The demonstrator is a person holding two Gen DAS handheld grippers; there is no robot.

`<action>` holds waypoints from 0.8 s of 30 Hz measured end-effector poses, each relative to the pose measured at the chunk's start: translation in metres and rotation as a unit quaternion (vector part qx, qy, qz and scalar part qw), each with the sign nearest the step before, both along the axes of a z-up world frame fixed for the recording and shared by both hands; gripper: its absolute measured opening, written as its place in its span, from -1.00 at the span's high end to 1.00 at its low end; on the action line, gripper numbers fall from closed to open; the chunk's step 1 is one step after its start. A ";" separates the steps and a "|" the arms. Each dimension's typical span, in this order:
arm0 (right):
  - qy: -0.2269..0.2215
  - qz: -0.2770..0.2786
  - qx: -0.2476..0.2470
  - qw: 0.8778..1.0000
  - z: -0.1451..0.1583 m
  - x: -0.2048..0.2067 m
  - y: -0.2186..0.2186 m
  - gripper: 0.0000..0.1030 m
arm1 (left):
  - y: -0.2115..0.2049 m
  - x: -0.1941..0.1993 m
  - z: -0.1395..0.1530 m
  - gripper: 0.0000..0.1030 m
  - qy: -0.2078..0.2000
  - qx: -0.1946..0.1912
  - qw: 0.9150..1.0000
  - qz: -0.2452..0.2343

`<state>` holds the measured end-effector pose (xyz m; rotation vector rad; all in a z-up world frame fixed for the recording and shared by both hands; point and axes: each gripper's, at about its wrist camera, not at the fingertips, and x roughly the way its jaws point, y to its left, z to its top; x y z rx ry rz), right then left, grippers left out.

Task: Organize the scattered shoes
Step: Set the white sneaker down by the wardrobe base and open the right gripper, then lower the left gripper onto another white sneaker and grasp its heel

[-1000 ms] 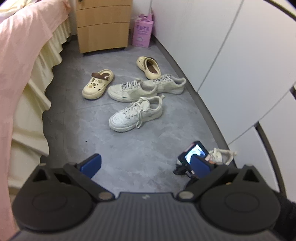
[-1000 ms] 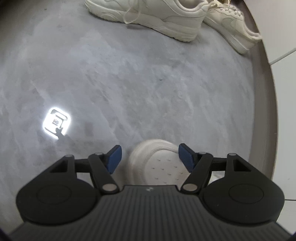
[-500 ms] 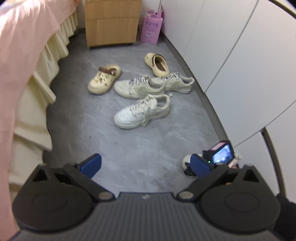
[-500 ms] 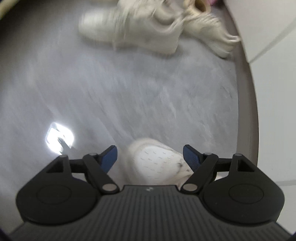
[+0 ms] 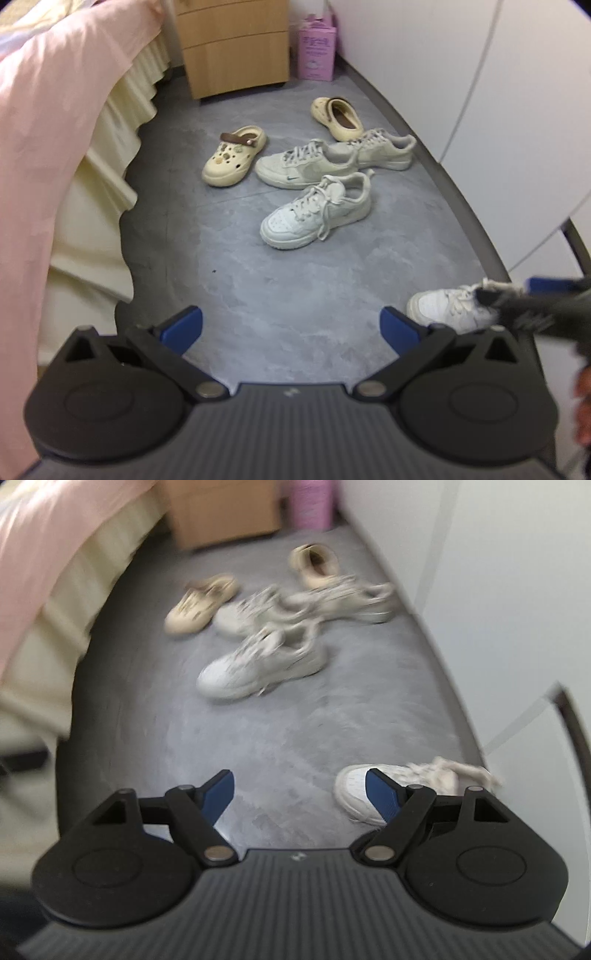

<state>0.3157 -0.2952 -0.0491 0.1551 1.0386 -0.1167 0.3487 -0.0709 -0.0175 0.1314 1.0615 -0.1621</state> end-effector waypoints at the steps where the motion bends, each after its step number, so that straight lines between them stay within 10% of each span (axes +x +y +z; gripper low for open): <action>1: -0.013 -0.011 0.003 1.000 0.010 -0.010 -0.003 -0.56 | -0.003 -0.002 0.000 -0.99 -0.003 0.002 1.000 -0.003; 11: -0.112 -0.066 0.121 0.984 0.069 -0.079 -0.013 -0.64 | -0.033 -0.023 -0.016 -0.99 -0.003 0.020 0.999 -0.044; 13: -0.130 -0.066 0.136 0.980 0.078 -0.086 -0.013 -1.00 | -0.040 -0.027 -0.018 -0.99 -0.013 0.022 0.998 -0.061; 24: -0.220 -0.119 0.226 0.941 0.097 -0.083 -0.032 -1.00 | -0.055 -0.003 -0.034 -0.99 -0.044 0.060 0.986 -0.150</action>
